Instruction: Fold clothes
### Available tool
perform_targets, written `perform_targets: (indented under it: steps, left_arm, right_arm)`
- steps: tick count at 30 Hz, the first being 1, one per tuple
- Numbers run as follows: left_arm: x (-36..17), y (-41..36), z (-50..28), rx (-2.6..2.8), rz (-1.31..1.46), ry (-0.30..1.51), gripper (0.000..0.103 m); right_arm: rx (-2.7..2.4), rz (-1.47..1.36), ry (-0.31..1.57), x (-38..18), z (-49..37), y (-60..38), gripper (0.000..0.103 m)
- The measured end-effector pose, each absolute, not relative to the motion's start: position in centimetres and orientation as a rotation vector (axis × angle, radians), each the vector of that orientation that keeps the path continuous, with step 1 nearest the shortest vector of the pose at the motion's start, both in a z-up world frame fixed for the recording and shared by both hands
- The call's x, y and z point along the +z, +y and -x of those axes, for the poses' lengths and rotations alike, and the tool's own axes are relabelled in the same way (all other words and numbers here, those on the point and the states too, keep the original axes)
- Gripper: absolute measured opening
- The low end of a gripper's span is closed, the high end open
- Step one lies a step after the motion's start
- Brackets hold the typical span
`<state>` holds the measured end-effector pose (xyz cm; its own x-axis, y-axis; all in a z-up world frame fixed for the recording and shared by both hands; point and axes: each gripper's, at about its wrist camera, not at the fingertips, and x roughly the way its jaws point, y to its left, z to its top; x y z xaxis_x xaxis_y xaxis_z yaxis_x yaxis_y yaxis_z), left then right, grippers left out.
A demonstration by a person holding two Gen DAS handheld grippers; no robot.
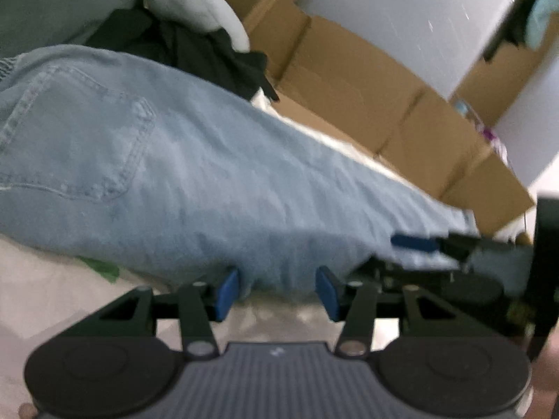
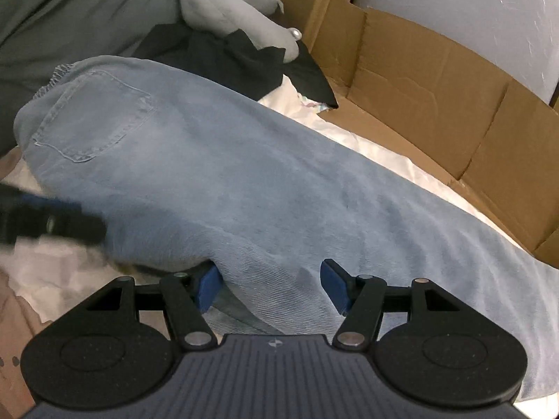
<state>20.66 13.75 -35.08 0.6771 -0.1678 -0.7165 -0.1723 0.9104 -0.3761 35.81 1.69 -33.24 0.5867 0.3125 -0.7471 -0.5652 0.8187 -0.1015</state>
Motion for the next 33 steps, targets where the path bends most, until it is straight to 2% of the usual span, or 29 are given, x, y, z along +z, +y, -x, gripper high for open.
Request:
perform_targets:
  steps: [4,9,13,23,26,30,33]
  left_arm:
    - [-37.1,12.5,-20.9,0.023,0.409,0.865,0.057]
    - [-39.9,12.0,-22.8,0.101,0.5,0.871,0.061]
    - [-40.0,10.9,-22.6,0.131,0.487,0.873,0.066]
    - [-39.1,14.1,-21.4,0.093,0.629,0.776,0.067]
    - [-38.6,14.8,-21.0,0.136,0.642,0.75,0.061]
    - [-37.0,13.4,-19.9,0.259,0.514,0.711,0.051]
    - [-36.1,12.7,-19.3,0.299,0.485,0.678,0.051]
  right_arm:
    - [0.525,0.339,0.797,-33.4,-35.8,1.4,0.068]
    - [0.532,0.321,0.794,-33.5,-36.1,1.2,0.068]
    - [0.518,0.301,0.799,-33.3,-36.4,1.0,0.068]
    - [0.515,0.272,0.799,-33.3,-36.4,0.5,0.068]
    - [0.511,0.263,0.8,-33.3,-36.4,0.5,0.068]
    - [0.504,0.249,0.806,-33.3,-36.5,0.4,0.068]
    - [0.498,0.239,0.818,-33.7,-36.4,0.4,0.068]
